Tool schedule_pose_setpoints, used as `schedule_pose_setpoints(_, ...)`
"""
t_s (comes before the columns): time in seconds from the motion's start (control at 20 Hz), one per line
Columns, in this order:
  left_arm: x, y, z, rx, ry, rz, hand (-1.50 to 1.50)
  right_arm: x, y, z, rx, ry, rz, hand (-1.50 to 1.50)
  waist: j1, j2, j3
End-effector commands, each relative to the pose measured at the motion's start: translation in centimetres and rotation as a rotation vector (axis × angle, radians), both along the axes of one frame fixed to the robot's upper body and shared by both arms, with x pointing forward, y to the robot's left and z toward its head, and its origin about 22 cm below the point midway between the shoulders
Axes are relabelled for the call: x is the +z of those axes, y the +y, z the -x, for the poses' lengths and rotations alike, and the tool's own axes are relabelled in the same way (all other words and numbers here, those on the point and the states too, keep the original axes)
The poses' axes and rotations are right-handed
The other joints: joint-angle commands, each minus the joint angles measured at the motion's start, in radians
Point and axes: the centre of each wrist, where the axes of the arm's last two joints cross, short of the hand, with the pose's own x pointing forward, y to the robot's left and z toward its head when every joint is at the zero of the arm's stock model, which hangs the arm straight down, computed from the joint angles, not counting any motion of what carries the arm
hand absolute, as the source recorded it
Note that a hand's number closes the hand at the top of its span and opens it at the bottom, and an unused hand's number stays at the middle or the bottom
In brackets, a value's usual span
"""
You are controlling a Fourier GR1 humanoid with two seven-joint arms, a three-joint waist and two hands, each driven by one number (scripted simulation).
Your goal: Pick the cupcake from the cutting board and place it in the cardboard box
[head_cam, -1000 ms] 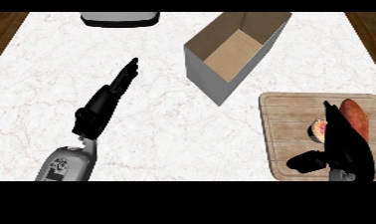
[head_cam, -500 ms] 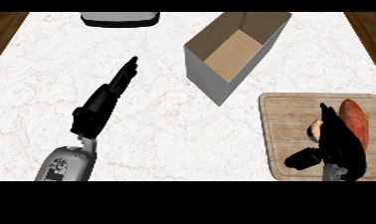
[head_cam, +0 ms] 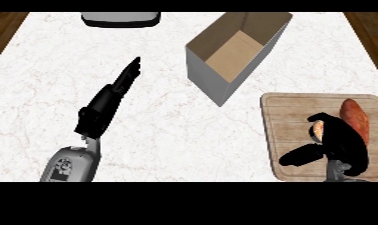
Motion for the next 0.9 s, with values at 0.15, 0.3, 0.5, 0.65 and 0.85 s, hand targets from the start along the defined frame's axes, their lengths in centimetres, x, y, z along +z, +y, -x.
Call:
schedule_pose_setpoints(0.15, -1.0, 0.1, 0.2, 0.002, -0.007, -0.001, 0.0, -2.2, -1.0, -0.2, 0.044, 0.003, 0.091, 1.5, 0.0, 0.007, 0.009)
schedule_pose_setpoints(0.3, 0.0, -0.1, -0.6, -0.006, 0.0, 0.012, 0.0, -1.0, -0.2, -0.1, 0.314, -0.061, 0.111, 1.5, 0.004, 0.009, 0.01)
schedule_pose_setpoints(0.5, 0.1, -1.7, -0.6, -0.083, -0.008, -0.005, 0.0, 1.7, 6.3, 0.0, 1.022, -0.111, 0.062, 1.5, 0.105, 0.01, 0.012)
schedule_pose_setpoints(0.65, 0.5, -2.1, -0.7, -0.085, -0.014, 0.005, 0.0, 3.2, 8.1, 1.0, 1.397, -0.18, 0.049, 1.5, 0.102, 0.003, 0.013)
schedule_pose_setpoints(0.85, 0.2, 0.2, -0.8, -0.025, -0.002, -0.009, 0.0, 6.4, 5.3, 0.2, 1.64, -0.413, 0.101, 1.5, 0.025, 0.006, 0.013)
